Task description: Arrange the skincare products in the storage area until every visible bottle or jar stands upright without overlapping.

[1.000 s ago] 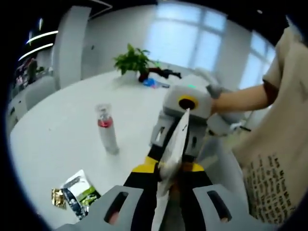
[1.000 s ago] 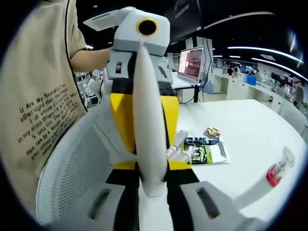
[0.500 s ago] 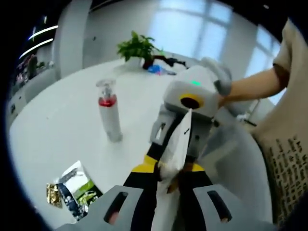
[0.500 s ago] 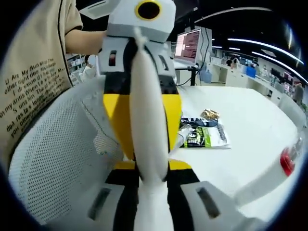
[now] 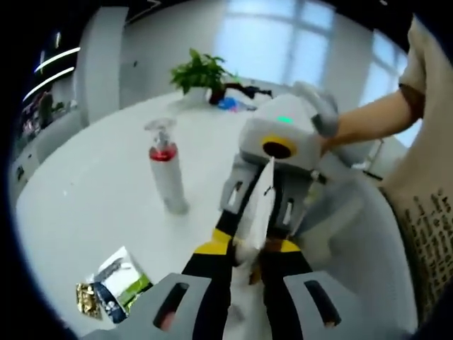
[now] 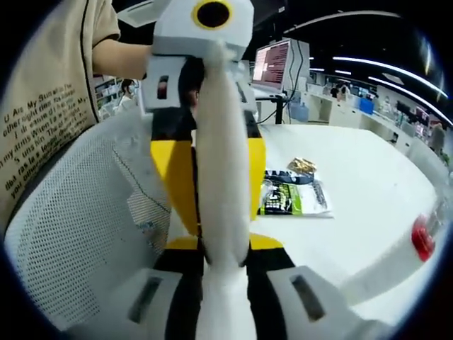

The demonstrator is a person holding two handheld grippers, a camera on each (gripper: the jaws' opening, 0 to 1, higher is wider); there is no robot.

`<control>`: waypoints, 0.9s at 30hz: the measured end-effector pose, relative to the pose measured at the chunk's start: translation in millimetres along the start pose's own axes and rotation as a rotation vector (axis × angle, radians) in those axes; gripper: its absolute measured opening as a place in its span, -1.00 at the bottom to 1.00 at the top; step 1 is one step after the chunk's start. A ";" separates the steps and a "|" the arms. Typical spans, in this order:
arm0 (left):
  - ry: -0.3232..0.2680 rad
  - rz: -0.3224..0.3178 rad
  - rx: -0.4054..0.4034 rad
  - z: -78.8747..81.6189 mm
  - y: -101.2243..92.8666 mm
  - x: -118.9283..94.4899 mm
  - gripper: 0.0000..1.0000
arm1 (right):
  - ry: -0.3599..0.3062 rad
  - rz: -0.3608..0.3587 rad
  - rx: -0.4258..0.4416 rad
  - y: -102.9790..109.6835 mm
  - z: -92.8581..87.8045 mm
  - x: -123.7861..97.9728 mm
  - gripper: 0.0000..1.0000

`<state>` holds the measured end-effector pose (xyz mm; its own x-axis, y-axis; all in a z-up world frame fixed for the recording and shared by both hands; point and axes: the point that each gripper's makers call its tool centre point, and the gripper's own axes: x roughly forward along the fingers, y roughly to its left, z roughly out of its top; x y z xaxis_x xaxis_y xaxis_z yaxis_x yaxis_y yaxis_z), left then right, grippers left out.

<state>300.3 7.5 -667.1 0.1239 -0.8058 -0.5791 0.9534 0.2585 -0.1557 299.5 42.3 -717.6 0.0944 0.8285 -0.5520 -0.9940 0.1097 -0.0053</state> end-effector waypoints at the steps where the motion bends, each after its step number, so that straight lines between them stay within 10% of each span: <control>1: 0.000 0.011 0.010 0.3 2.6 0.0 -0.79 | 0.001 -0.008 0.005 -1.4 -0.2 -0.3 -0.53; 27: -0.020 0.005 0.074 23.4 47.6 17.7 -0.81 | -0.040 -0.290 0.245 -43.6 -35.9 -45.7 -0.10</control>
<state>354.4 -7.0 -666.0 0.1337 -0.8155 -0.5632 0.9703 0.2232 -0.0930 336.4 -20.0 -722.1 0.3769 0.7637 -0.5241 -0.8831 0.4670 0.0455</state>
